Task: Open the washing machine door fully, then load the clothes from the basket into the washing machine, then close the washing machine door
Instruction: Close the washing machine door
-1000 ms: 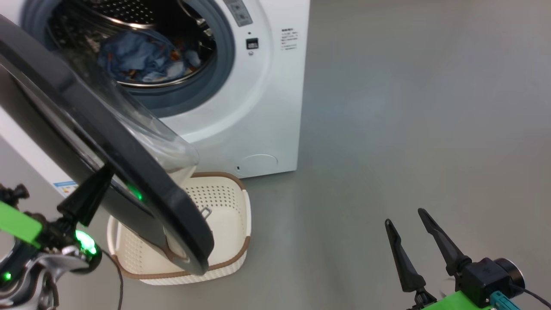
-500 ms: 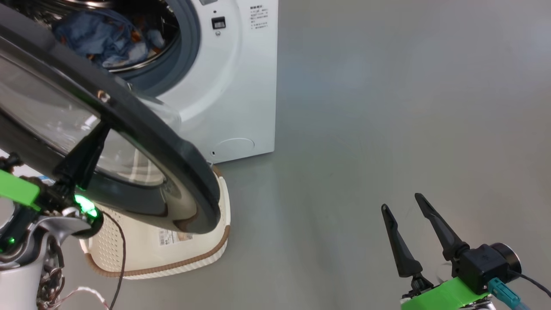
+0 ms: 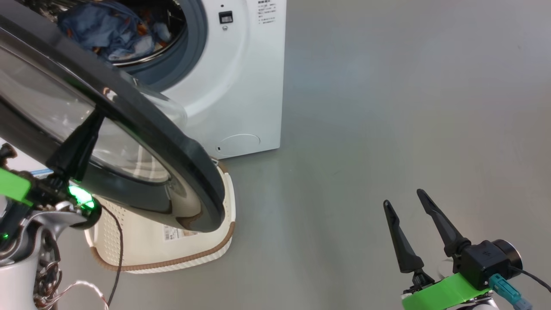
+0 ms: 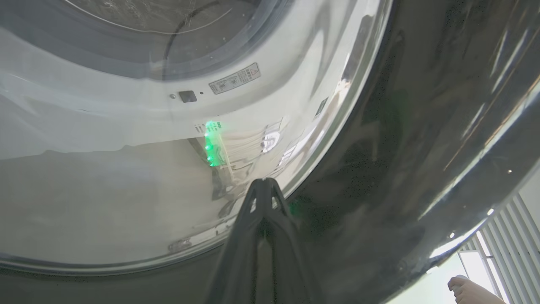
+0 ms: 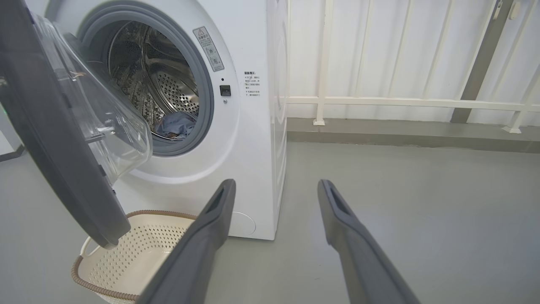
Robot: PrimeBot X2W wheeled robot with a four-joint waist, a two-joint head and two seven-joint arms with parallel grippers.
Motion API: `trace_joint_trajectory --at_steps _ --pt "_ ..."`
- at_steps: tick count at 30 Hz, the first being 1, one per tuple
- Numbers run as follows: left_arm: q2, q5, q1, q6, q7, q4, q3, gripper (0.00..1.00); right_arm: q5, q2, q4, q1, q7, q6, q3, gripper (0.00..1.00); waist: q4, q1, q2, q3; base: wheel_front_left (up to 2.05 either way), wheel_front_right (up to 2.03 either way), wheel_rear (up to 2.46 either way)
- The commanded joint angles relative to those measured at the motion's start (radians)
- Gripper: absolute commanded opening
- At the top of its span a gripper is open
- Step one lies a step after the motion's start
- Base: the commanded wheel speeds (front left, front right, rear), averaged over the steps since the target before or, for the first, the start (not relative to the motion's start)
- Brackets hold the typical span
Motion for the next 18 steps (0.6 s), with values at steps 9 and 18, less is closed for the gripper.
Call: trace_joint_trajectory --at_steps 9,18 --pt "0.002 0.038 0.125 -0.011 -0.001 -0.161 0.118 0.0 -0.006 0.001 -0.016 -0.019 -0.012 0.003 0.005 1.0 0.04 0.0 -0.0001 -0.031 0.0 0.0 0.0" --pt "-0.072 0.114 0.321 -0.011 -0.056 -0.345 0.218 1.0 -0.004 0.005 -0.009 -0.001 -0.013 0.003 0.005 1.0 0.083 0.0 -0.0001 -0.066 0.0 0.0 0.0"
